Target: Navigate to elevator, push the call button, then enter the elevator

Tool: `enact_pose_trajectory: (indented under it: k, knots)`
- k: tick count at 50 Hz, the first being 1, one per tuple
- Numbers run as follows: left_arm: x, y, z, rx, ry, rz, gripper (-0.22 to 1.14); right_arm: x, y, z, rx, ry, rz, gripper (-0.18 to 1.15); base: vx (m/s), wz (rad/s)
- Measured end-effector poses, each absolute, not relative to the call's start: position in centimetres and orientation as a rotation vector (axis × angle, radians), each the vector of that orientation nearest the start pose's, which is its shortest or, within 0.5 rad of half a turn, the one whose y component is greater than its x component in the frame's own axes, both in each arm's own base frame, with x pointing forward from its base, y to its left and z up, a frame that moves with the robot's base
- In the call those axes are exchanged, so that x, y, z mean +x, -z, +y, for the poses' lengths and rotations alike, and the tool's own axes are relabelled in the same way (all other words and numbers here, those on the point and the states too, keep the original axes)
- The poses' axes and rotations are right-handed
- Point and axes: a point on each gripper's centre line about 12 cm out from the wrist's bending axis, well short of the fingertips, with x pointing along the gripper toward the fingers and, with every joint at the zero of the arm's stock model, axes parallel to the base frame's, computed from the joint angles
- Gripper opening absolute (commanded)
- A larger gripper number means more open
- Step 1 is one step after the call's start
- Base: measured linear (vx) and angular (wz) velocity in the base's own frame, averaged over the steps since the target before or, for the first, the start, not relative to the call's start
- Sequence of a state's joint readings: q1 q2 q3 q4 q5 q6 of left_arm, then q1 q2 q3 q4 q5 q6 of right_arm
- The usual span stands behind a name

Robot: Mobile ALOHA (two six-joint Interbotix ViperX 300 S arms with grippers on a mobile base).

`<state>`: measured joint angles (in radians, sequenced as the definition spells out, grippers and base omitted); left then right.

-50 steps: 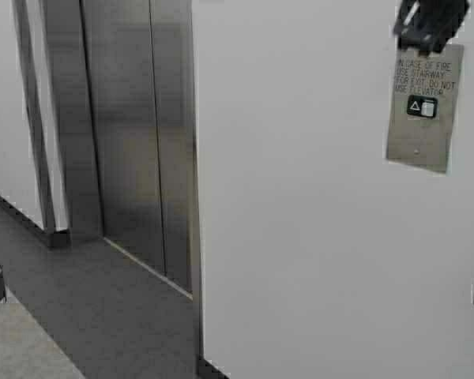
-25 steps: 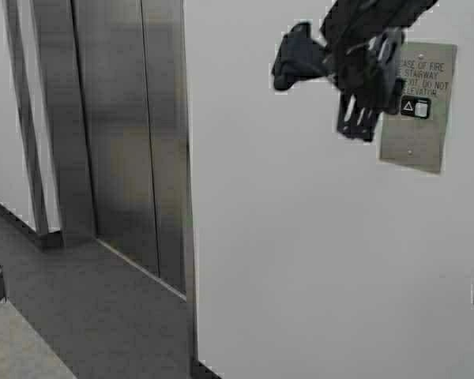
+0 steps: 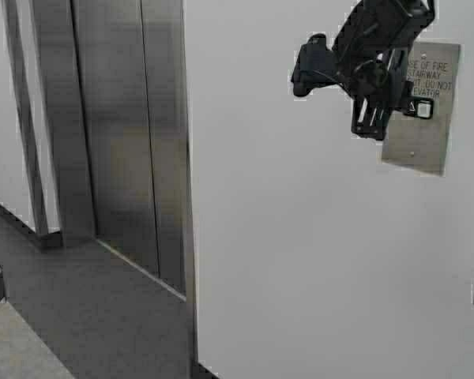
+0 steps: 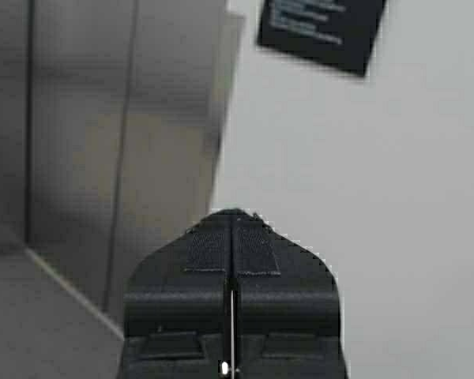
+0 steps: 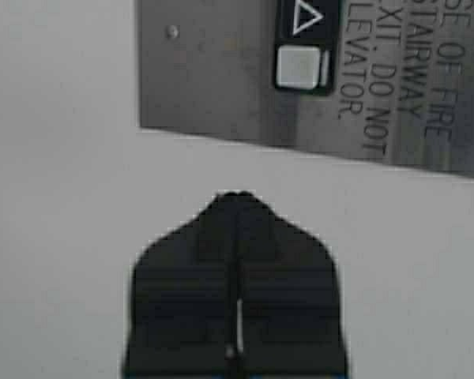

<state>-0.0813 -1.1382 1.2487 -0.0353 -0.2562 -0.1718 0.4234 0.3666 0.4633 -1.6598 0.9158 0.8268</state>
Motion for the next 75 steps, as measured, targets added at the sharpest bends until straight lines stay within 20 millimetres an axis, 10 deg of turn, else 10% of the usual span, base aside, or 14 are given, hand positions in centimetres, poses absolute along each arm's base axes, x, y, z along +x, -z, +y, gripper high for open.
enact_pose_trajectory:
  k: [42,75]
  knots:
    - [16.8,-28.8,-1.3,-0.204,0.085,-0.126,0.02,49.2,-9.1,3.9,-1.336,0.219,0.743,0.05,0.02,0.00]
    - [16.9,-28.8,-1.3,-0.199,0.085,-0.124,0.02,50.8,-8.7,2.2,-1.333,0.216,0.752,0.05,0.01,0.01]
